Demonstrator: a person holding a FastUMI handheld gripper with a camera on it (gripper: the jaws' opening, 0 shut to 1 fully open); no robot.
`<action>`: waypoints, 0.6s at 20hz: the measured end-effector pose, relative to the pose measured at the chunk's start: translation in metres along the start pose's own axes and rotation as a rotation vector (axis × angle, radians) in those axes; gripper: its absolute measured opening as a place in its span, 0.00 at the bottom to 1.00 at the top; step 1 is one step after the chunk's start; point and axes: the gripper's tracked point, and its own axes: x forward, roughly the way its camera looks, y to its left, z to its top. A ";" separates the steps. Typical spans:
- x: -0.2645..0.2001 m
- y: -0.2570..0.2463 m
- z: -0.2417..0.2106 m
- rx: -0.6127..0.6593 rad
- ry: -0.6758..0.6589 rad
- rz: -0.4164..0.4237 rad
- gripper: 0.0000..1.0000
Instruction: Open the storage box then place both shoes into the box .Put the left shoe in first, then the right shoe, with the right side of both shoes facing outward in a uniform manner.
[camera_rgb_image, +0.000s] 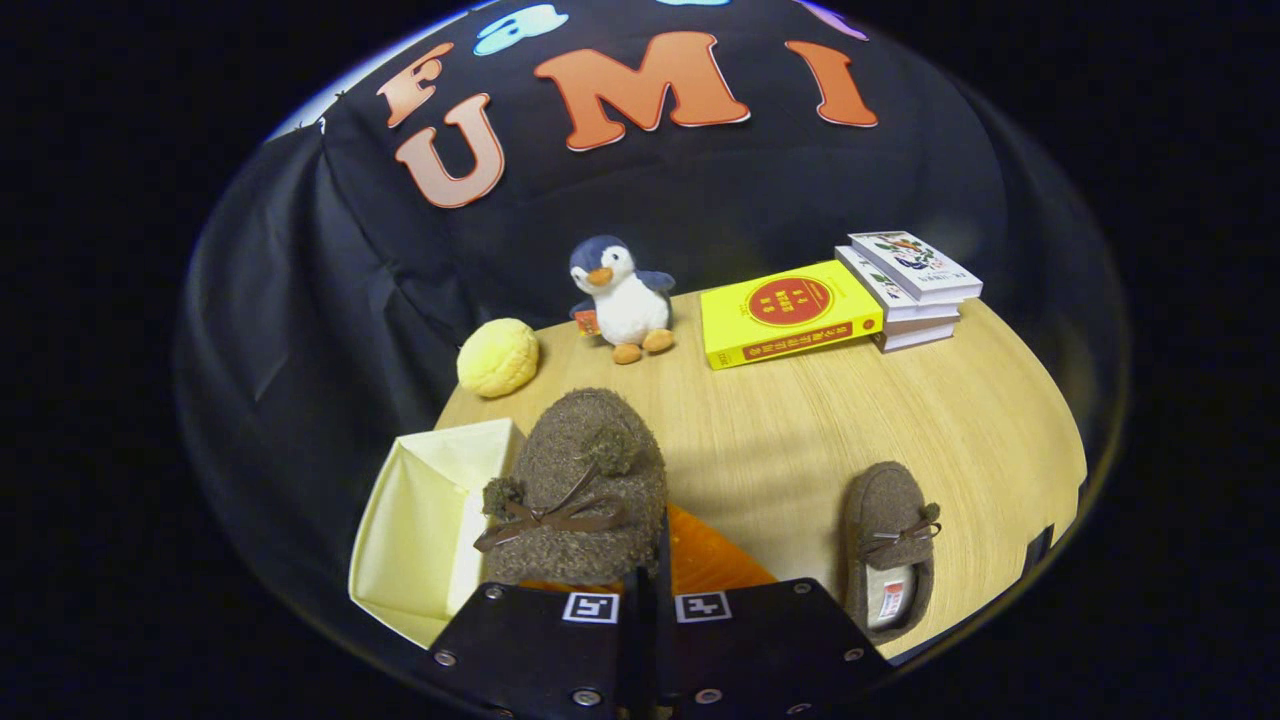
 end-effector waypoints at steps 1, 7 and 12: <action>-0.004 0.013 0.003 -0.004 0.008 0.003 0.06; 0.001 0.100 0.001 -0.036 0.065 0.089 0.06; 0.028 0.151 -0.024 -0.100 0.143 0.102 0.06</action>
